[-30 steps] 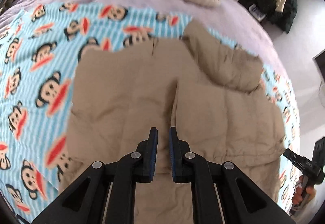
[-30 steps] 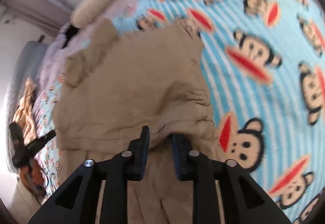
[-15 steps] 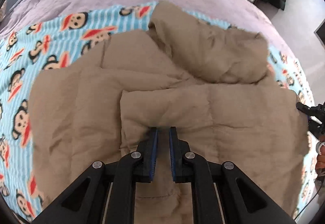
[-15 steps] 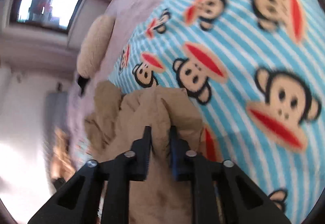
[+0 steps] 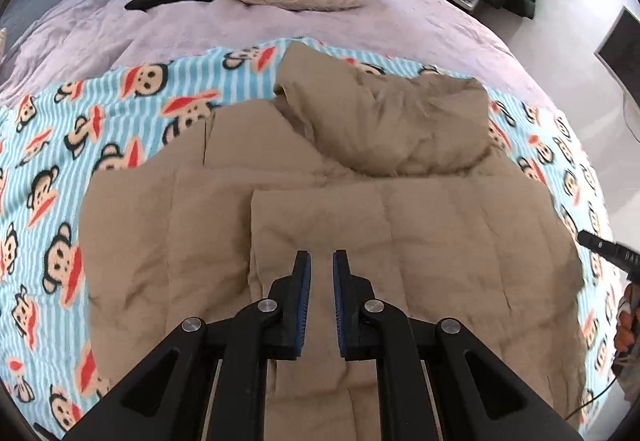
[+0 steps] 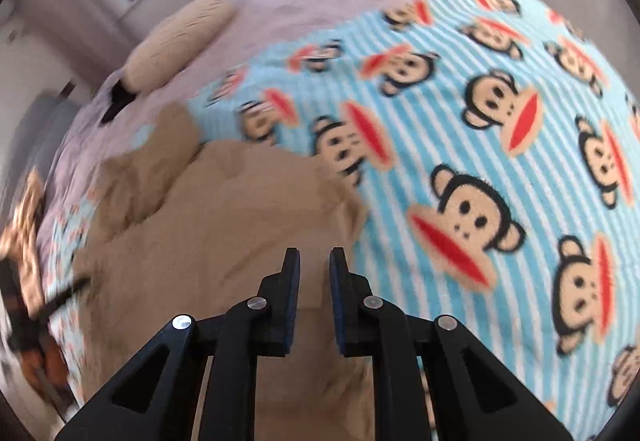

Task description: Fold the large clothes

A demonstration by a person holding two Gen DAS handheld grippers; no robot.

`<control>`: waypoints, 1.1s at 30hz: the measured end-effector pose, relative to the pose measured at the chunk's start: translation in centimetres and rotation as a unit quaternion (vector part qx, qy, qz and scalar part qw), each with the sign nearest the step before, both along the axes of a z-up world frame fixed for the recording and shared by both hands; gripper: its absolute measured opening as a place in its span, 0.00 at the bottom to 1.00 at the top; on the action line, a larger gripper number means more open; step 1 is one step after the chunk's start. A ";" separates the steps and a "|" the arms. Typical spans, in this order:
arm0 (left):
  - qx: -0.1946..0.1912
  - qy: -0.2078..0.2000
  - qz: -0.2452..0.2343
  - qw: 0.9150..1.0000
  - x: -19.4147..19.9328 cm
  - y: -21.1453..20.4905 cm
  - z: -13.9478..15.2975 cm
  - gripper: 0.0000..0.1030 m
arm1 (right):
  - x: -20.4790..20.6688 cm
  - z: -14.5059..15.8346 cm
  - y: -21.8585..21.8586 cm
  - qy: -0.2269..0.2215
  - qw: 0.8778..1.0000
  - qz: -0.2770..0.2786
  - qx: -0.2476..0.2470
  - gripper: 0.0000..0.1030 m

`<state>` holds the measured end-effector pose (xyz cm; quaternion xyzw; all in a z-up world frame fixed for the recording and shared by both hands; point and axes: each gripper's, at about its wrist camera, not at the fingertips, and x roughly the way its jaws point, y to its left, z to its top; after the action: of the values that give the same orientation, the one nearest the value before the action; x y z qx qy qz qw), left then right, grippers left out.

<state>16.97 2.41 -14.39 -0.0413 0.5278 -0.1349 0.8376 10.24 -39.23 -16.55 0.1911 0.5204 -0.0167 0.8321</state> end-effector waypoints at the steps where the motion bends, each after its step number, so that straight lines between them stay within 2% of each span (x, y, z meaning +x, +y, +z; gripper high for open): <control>1: 0.008 0.009 -0.006 1.000 -0.3 -0.1 -0.6 0.12 | -0.8 0.2 0.6 0.001 1.000 0.014 -0.007 0.15; 4: 0.068 0.025 -0.024 0.997 -1.7 -0.6 -3.9 0.12 | -3.0 -1.6 2.3 0.030 0.998 0.047 -0.033 0.15; 6: 0.064 0.015 -0.030 0.997 -2.4 -0.5 -5.1 0.12 | -3.8 -4.4 2.8 0.054 0.995 0.059 -0.054 0.12; 8: 0.061 0.018 -0.022 0.998 -2.2 -0.3 -5.2 0.12 | -4.2 -5.6 2.6 0.053 0.996 0.055 -0.049 0.11; 10: 0.065 0.027 -0.010 0.997 -1.8 -0.2 -4.3 0.12 | -4.4 -4.9 2.5 0.053 0.996 0.047 -0.050 0.11; 14: 0.091 0.013 0.007 0.996 -2.9 0.1 -1.8 0.12 | -5.7 -2.5 2.4 0.047 0.997 0.034 -0.051 0.16; 16: 0.084 0.019 0.016 0.996 -3.9 0.4 -1.1 0.12 | -6.4 -1.7 2.2 0.045 0.998 0.022 -0.046 0.16; 22: 0.105 0.033 0.039 0.993 -6.0 0.4 -1.2 0.12 | -9.2 -1.1 1.9 0.062 0.998 -0.015 -0.028 0.16; 26: 0.093 0.031 0.039 0.994 -7.2 0.2 -0.7 0.13 | -10.1 -1.5 1.9 0.074 0.997 -0.025 -0.024 0.16; 33: 0.100 0.036 0.038 0.994 -8.1 -0.2 -0.9 0.13 | -10.6 -1.5 2.1 0.077 0.996 -0.027 -0.018 0.16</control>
<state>8.92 2.18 -15.25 0.0180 0.5664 -0.0484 0.8225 -0.38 -37.15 -18.07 0.1883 0.5775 -0.0632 0.7919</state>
